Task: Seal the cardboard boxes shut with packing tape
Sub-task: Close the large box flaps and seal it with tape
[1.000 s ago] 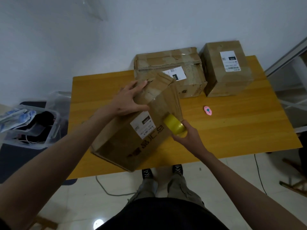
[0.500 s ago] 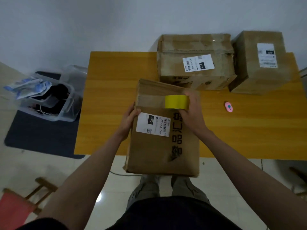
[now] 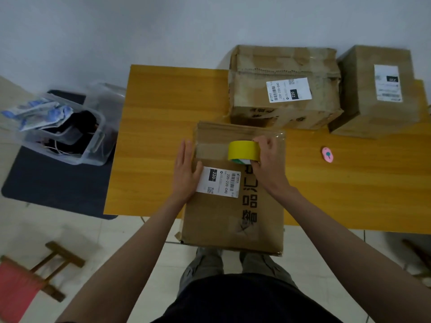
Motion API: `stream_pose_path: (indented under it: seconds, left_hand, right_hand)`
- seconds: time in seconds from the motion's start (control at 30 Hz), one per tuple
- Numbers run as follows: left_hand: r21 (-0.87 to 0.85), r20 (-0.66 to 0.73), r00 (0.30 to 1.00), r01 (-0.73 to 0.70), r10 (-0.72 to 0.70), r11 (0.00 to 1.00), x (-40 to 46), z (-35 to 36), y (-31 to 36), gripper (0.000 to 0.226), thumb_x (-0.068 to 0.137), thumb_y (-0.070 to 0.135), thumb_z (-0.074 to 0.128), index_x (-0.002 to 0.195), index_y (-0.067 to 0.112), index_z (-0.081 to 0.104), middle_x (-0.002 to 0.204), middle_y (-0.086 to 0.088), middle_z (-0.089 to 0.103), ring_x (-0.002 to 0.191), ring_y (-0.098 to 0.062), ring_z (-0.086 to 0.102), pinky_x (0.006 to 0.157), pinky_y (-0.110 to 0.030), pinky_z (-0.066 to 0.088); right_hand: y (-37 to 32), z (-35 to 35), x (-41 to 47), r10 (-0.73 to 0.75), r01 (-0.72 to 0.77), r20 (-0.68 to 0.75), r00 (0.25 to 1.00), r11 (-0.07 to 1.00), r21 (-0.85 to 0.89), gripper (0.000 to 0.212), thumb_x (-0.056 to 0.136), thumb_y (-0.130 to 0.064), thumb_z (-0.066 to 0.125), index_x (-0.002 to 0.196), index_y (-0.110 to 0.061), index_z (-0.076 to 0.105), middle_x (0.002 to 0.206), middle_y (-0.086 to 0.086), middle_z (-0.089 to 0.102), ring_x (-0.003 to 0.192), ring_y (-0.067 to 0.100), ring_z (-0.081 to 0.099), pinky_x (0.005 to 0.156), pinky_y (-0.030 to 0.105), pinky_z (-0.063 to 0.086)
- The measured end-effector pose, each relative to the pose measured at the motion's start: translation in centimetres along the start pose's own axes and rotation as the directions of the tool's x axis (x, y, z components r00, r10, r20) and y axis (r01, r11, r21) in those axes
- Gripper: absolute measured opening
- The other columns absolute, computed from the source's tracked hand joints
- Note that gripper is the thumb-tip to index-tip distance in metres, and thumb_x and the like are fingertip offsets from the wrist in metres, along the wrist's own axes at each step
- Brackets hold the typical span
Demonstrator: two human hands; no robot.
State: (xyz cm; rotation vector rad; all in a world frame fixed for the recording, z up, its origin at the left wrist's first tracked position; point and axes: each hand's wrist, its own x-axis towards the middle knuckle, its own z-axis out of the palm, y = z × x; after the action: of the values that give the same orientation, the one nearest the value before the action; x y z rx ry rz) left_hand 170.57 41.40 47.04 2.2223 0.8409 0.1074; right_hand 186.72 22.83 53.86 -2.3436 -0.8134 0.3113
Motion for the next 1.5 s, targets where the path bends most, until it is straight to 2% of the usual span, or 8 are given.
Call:
stream_pose_path:
  seconds: [0.1, 0.2, 0.27, 0.53, 0.83, 1.1, 1.3, 1.5]
  left_hand:
    - [0.29, 0.05, 0.982, -0.187, 0.18, 0.939, 0.2, 0.4, 0.6, 0.076, 0.099, 0.037, 0.034, 0.163, 0.011, 0.002, 0.171, -0.007, -0.006, 0.157, -0.023, -0.007, 0.128, -0.048, 0.008]
    - [0.43, 0.148, 0.971, -0.232, 0.186, 0.873, -0.2, 0.9, 1.5, 0.083, 0.098, 0.053, 0.025, 0.162, 0.009, -0.006, 0.17, -0.008, -0.014, 0.156, -0.021, -0.014, 0.128, -0.043, -0.002]
    - [0.471, 0.151, 0.975, -0.217, 0.164, 0.855, -0.3, 1.5, 2.0, 0.088, 0.097, 0.061, 0.023, 0.161, 0.008, -0.009, 0.169, -0.009, -0.017, 0.156, -0.021, -0.016, 0.127, -0.041, -0.005]
    - [0.498, 0.162, 0.976, -0.208, 0.146, 0.842, -0.4, 3.8, 4.0, 0.096, 0.095, 0.07, 0.019, 0.16, 0.004, -0.01, 0.168, -0.014, -0.017, 0.156, -0.025, -0.015, 0.128, -0.042, 0.0]
    - [0.386, 0.157, 0.97, -0.234, 0.186, 0.893, -0.4, 5.8, 5.0, 0.104, 0.095, 0.072, 0.037, 0.16, 0.004, -0.007, 0.169, -0.01, -0.017, 0.156, -0.024, -0.015, 0.128, -0.044, 0.002]
    - [0.417, 0.126, 0.974, -0.223, 0.187, 0.881, -0.5, 5.9, 4.8, 0.101, 0.095, 0.073, 0.028, 0.161, 0.003, -0.004, 0.17, -0.013, -0.009, 0.157, -0.026, -0.01, 0.128, -0.047, 0.006]
    - [0.426, 0.127, 0.971, -0.237, 0.202, 0.873, -0.5, 6.0, 4.7, 0.101, 0.095, 0.072, 0.034, 0.161, 0.005, -0.005, 0.17, -0.011, -0.01, 0.157, -0.024, -0.01, 0.128, -0.045, 0.003]
    - [0.452, 0.156, 0.971, -0.231, 0.178, 0.862, -0.5, 6.2, 5.0, 0.102, 0.094, 0.076, 0.025, 0.161, 0.005, -0.006, 0.169, -0.011, -0.013, 0.156, -0.024, -0.013, 0.128, -0.045, 0.002]
  right_hand:
    - [-0.1, -0.3, 0.1, -0.015, 0.014, 0.023, 1.0, 1.0, 0.01, 0.035, 0.089, 0.003, 0.056, 0.121, -0.01, 0.051, 0.118, 0.015, 0.045, 0.091, 0.022, 0.046, 0.068, 0.036, 0.041]
    - [0.1, -0.4, 0.1, -0.033, 0.032, 0.054, 0.998, 0.999, 0.022, 0.036, 0.089, 0.001, 0.056, 0.122, -0.012, 0.049, 0.124, 0.013, 0.046, 0.095, 0.027, 0.051, 0.071, 0.043, 0.047]
    - [0.1, -0.3, 0.1, -0.063, 0.062, 0.066, 0.996, 0.998, 0.02, 0.035, 0.09, -0.001, 0.057, 0.123, -0.013, 0.049, 0.126, 0.012, 0.047, 0.095, 0.028, 0.053, 0.069, 0.04, 0.045]
    - [-0.2, -0.2, 0.4, -0.133, 0.132, 0.067, 0.989, 0.991, 0.008, 0.037, 0.091, -0.012, 0.061, 0.124, -0.021, 0.047, 0.123, 0.006, 0.051, 0.102, 0.02, 0.052, 0.074, 0.028, 0.039]
    - [-0.1, 0.6, 0.8, -0.071, 0.07, 0.129, 0.989, 0.997, 0.009, 0.048, 0.093, -0.008, 0.059, 0.137, -0.019, 0.042, 0.135, 0.004, 0.046, 0.114, 0.019, 0.05, 0.08, 0.025, 0.037]
    - [1.2, -0.7, 0.6, -0.054, 0.054, 0.117, 0.992, 0.999, 0.006, 0.047, 0.089, -0.005, 0.061, 0.133, -0.013, 0.047, 0.13, 0.008, 0.051, 0.113, 0.026, 0.053, 0.087, 0.041, 0.05]
    - [0.9, -1.4, 0.7, -0.133, 0.133, 0.075, 0.988, 0.991, 0.003, 0.047, 0.087, -0.001, 0.062, 0.131, -0.01, 0.051, 0.126, 0.008, 0.05, 0.113, 0.022, 0.05, 0.088, 0.032, 0.047]
    - [2.8, -2.5, 0.5, -0.139, 0.143, 0.06, 0.988, 0.987, -0.072, 0.051, 0.081, 0.0, 0.063, 0.129, -0.01, 0.051, 0.122, 0.01, 0.05, 0.109, 0.028, 0.05, 0.085, 0.043, 0.048]
